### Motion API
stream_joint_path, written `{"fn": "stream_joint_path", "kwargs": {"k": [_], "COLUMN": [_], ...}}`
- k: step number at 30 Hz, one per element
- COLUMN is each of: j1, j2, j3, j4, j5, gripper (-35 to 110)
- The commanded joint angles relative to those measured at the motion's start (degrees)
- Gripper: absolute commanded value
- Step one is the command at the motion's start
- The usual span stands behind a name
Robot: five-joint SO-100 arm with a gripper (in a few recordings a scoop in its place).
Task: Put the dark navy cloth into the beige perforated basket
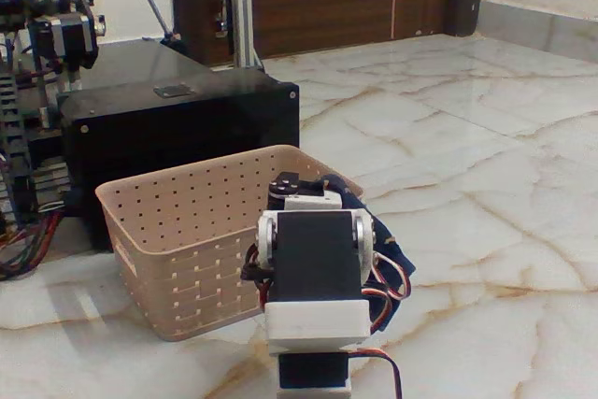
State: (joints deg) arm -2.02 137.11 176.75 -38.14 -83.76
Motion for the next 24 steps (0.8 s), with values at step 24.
{"fn": "stream_joint_path", "kwargs": {"k": [24], "j1": [-3.34], "j2": [-5.71], "j3": [-26.02], "j4": [19.60], "j5": [2.46], "gripper": [0]}}
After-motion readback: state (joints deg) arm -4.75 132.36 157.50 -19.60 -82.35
